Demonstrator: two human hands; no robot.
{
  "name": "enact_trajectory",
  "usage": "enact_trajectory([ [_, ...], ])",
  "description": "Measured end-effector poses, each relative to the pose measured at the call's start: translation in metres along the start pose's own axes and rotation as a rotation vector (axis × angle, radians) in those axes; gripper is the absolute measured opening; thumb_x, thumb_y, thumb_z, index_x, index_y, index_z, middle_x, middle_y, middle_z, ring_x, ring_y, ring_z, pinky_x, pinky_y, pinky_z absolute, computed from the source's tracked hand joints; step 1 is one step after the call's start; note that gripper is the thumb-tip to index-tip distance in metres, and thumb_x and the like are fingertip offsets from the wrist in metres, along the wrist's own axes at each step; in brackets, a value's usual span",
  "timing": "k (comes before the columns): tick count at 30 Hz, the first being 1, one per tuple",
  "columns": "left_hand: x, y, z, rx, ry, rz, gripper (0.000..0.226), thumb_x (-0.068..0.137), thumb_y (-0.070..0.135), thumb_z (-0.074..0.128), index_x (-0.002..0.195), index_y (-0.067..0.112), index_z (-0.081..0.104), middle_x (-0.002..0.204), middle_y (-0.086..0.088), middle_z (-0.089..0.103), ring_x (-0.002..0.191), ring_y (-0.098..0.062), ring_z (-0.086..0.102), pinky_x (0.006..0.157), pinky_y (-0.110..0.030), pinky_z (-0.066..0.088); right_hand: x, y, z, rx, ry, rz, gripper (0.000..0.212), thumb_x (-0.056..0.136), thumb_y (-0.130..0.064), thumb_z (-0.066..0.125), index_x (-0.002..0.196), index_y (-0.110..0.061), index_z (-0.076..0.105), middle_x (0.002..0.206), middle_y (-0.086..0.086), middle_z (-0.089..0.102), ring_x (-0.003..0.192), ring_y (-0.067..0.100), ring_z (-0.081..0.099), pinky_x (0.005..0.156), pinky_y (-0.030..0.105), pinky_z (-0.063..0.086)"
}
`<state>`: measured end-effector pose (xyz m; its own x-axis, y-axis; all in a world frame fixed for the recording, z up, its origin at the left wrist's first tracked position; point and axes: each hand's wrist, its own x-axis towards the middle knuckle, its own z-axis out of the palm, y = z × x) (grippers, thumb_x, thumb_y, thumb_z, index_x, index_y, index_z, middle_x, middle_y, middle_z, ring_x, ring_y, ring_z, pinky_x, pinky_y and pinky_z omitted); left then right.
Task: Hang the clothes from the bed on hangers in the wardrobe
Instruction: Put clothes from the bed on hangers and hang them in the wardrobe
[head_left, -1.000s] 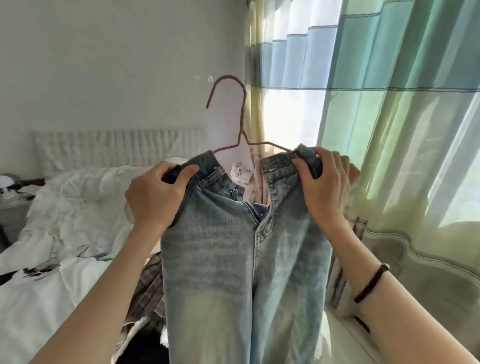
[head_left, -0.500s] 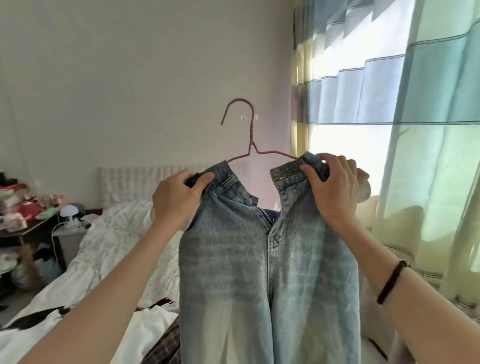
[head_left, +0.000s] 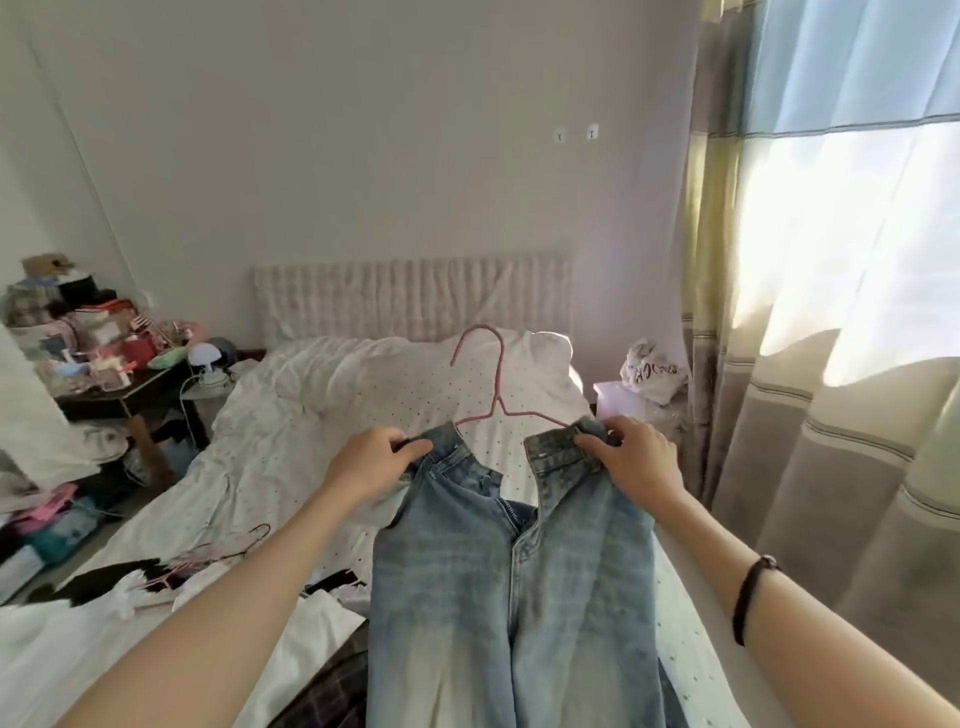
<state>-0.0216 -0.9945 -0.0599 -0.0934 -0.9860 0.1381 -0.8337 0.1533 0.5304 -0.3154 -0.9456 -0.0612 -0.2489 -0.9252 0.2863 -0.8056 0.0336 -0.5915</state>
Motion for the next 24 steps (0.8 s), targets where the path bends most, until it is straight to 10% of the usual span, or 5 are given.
enact_trajectory([
  [24,0.202,-0.194,0.362,0.127,-0.345,-0.356,0.041,0.094,0.046,0.043,0.107,0.010,0.056,0.100,-0.010,0.063,0.091,-0.028,0.057,0.076,-0.038,0.048,0.153,0.227,0.350,-0.208,-0.411,0.316,0.035,0.093,-0.038,0.049,0.123,-0.019,0.053,0.115,0.006,0.061,0.112,0.027,0.048,0.092,0.041,0.033],
])
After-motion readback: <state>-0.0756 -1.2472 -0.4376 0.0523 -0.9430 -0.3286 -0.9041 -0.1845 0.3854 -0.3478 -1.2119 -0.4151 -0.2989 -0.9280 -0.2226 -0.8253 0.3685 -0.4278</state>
